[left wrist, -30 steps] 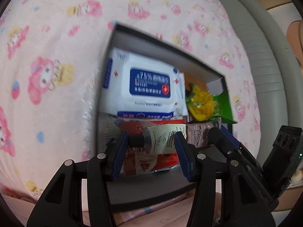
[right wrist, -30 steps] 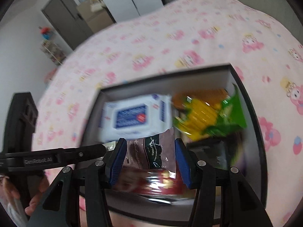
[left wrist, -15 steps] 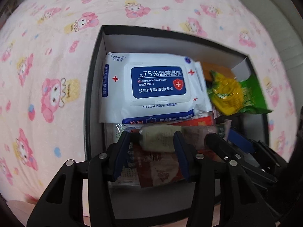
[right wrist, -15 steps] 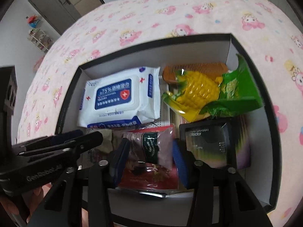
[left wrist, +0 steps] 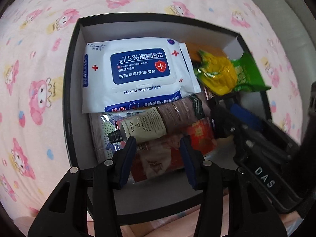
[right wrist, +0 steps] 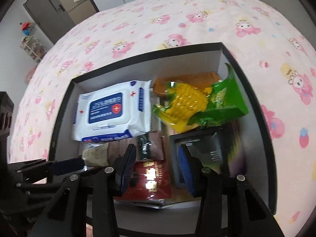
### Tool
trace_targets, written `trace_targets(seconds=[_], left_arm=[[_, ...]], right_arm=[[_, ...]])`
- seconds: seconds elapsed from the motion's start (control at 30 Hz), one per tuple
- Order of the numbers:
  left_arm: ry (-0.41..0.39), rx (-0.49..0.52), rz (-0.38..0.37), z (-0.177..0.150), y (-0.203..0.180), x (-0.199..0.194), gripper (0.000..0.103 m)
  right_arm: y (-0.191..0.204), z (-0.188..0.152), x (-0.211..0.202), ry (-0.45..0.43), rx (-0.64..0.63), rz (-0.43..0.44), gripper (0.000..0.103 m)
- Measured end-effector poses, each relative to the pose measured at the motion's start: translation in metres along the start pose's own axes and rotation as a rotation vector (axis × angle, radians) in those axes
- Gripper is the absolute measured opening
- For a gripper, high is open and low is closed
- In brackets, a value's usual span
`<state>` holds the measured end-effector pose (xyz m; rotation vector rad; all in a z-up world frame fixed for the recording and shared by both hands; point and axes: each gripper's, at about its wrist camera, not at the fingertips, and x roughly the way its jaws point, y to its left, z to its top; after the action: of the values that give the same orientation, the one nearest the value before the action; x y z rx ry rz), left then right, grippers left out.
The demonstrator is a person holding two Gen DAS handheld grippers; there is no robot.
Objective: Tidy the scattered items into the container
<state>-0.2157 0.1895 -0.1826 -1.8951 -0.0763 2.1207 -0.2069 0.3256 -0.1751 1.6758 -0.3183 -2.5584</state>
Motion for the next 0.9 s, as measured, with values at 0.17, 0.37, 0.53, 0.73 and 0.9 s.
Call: trace_targets(seconds=[0.17, 0.37, 0.53, 0.73, 0.9], left_arm=[[-0.012, -0.003, 0.023, 0.000, 0.003, 0.002, 0.046], [-0.011, 0.003, -0.023, -0.018, 0.005, -0.003, 0.046], [0.011, 0.037, -0.026, -0.031, 0.003, 0.000, 0.046], [0.021, 0.013, -0.017, -0.032, 0.009, 0.009, 0.044], [0.022, 0.008, -0.017, -0.038, 0.012, 0.012, 0.043]], right_arm=[[-0.003, 0.001, 0.001, 0.005, 0.001, -0.005, 0.041], [-0.003, 0.002, 0.000, 0.007, -0.009, -0.021, 0.041], [-0.001, 0.002, 0.003, 0.010, -0.027, -0.035, 0.041], [0.003, 0.002, 0.013, 0.044, -0.046, -0.056, 0.041], [0.003, 0.004, 0.020, 0.063, -0.043, -0.072, 0.041]])
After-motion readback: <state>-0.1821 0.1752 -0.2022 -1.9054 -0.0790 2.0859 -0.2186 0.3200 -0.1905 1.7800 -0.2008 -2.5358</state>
